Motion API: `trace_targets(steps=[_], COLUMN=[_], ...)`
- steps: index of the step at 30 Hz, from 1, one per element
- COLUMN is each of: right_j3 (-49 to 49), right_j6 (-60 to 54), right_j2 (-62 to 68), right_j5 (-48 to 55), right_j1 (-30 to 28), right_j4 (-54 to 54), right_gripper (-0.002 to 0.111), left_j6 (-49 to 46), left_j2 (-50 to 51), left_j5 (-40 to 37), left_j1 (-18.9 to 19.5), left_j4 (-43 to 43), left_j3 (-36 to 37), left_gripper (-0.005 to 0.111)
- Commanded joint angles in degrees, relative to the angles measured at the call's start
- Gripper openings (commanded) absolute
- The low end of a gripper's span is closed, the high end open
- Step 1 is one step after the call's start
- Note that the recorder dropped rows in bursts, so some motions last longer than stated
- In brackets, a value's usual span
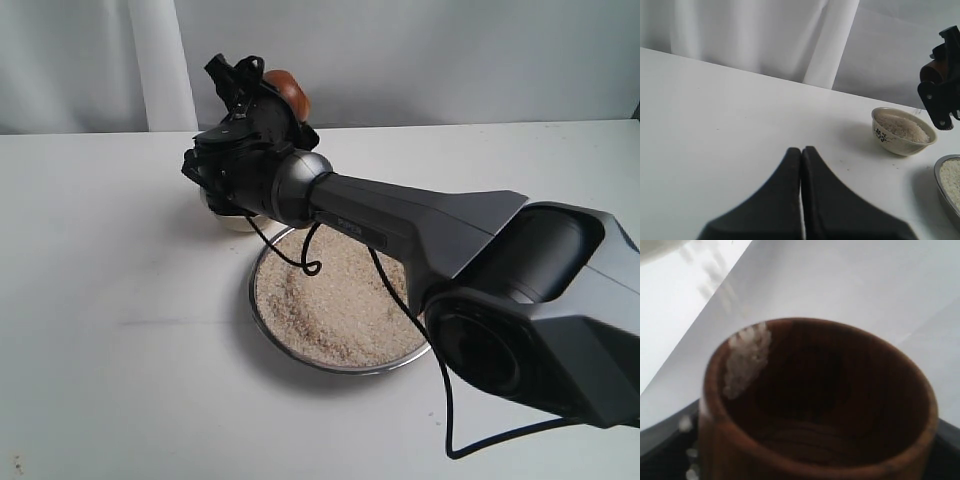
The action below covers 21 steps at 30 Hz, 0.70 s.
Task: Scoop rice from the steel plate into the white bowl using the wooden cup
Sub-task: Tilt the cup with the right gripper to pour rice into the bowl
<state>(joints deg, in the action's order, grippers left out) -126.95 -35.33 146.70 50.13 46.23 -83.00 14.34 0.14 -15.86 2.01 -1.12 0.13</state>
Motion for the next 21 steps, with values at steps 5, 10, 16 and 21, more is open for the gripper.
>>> trace_targets(steps=[5,10,16,21], right_j3=[-0.15,-0.15,-0.15,-0.15], right_j6=[-0.65,-0.17,0.49,1.25], right_j2=[-0.27,-0.27,-0.27,-0.27], right_j5=[-1.23,-1.23,-1.11,-1.68], right_j1=[-0.17,-0.01,0.42,0.67], right_j4=[-4.19,-4.45,-5.58,-3.65], right_gripper=[0.000,0.000,0.000,0.000], left_j6=[0.22,0.22,0.22,0.22], left_j2=[-0.14,-0.14,-0.14,-0.14], left_j5=[0.57,0.57,0.57,0.57], left_j1=[-0.27,-0.27,-0.27,-0.27], left_j4=[0.09,0.09,0.09,0.09], left_j3=[-0.13,-0.13,-0.13,-0.13], left_gripper=[0.000,0.000,0.000,0.000])
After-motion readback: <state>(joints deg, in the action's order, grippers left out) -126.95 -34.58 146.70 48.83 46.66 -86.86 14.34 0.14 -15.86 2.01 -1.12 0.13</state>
